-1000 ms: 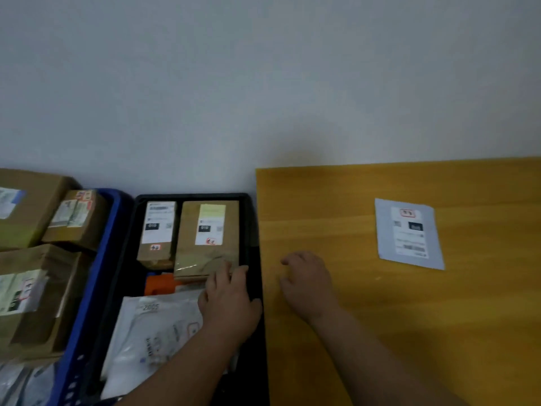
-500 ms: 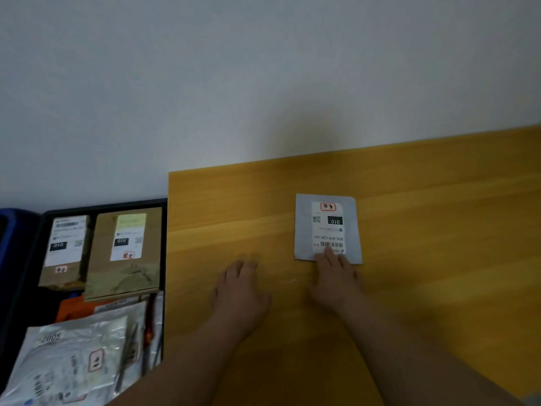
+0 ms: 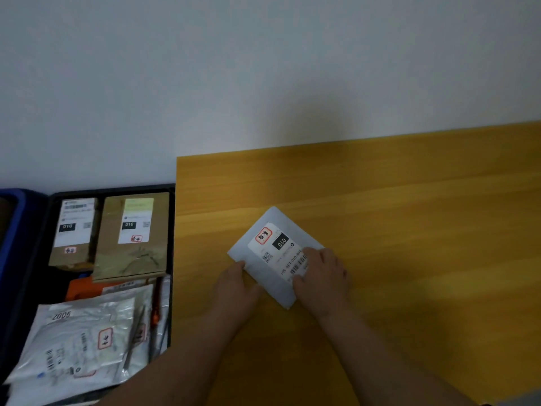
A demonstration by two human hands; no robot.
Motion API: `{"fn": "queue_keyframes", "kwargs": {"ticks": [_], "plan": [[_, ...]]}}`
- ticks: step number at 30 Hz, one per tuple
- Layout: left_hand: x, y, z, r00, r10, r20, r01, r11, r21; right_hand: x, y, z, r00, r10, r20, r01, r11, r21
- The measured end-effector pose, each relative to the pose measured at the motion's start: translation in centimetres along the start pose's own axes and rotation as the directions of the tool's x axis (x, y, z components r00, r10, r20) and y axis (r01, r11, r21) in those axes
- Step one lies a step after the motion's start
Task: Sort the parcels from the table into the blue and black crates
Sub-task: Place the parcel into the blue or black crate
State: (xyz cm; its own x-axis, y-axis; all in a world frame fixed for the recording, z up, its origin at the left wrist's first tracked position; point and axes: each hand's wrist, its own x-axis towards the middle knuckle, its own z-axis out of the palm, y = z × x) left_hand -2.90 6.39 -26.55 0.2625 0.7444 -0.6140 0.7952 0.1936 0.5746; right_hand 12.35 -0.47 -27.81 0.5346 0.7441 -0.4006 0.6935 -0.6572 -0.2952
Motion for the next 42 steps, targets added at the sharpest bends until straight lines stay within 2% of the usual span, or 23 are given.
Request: {"fn": "queue_keyframes", "kwargs": {"ticks": [4, 7, 10, 13, 17, 19, 20, 22, 24, 29, 35, 40, 42], "plan": [[-0.5, -0.3, -0.6, 0.998, -0.036, 0.051, 0.041, 0.993, -0.107, 0.5, -0.1, 0.6, 0.985, 0.095, 0.146, -0.087, 0.994, -0.064], [-1.1, -0.2, -0.6, 0.995, -0.048, 0.082, 0.064, 0.979, -0.193, 0.6, -0.9, 0.7, 0.983, 0.085, 0.16, -0.071, 0.993, -0.092], [-1.7, 0.0, -0.4, 0.993, -0.071, 0.089, 0.095, 0.952, -0.291, 0.6, -1.6, 1.0, 0.969, 0.145, 0.201, -0.139, 0.989, -0.047], [-2.1, -0.1, -0.3, 0.993, -0.096, 0.073, 0.114, 0.938, -0.328, 0.3, -1.8, 1.0, 0.956, 0.222, 0.193, -0.225, 0.974, -0.007], [-2.2, -0.6, -0.2, 0.991, -0.12, 0.053, 0.131, 0.929, -0.345, -0.5, -2.0, 1.0, 0.956, 0.23, 0.181, -0.222, 0.973, -0.065], [-2.3, -0.8, -0.2, 0.989, -0.14, 0.046, 0.147, 0.919, -0.367, -0.6, -2.1, 1.3, 0.962, 0.207, 0.177, -0.213, 0.977, 0.014], [-2.4, -0.8, -0.2, 0.987, -0.153, 0.042, 0.157, 0.908, -0.389, -0.5, -2.0, 1.3, 0.961, 0.202, 0.19, -0.23, 0.963, 0.143], [-2.5, -0.9, -0.4, 0.983, -0.177, 0.038, 0.177, 0.891, -0.419, -0.3, -1.9, 1.1, 0.938, 0.229, 0.259, -0.326, 0.835, 0.444], [-2.7, -1.2, -0.5, 0.978, -0.203, 0.045, 0.201, 0.866, -0.458, -0.2, -1.9, 0.5, 0.912, 0.246, 0.327, -0.401, 0.694, 0.598], [-3.7, -2.4, -1.1, 0.966, -0.256, 0.044, 0.24, 0.811, -0.534, -0.7, -2.4, 0.0, 0.907, 0.091, 0.41, -0.366, 0.652, 0.664], [-5.0, -3.7, -3.9, 0.96, -0.281, 0.007, 0.221, 0.74, -0.635, -1.8, -4.4, -0.3, 0.871, -0.081, 0.484, -0.421, 0.382, 0.823], [-5.8, -5.5, -7.4, 0.964, -0.263, -0.045, 0.137, 0.633, -0.762, -3.0, -7.4, 0.1, 0.886, -0.15, 0.439, -0.372, 0.338, 0.865], [-6.4, -6.8, -8.9, 0.963, -0.263, -0.055, 0.118, 0.599, -0.792, -3.7, -9.0, 0.7, 0.888, -0.171, 0.427, -0.35, 0.353, 0.868]]}}
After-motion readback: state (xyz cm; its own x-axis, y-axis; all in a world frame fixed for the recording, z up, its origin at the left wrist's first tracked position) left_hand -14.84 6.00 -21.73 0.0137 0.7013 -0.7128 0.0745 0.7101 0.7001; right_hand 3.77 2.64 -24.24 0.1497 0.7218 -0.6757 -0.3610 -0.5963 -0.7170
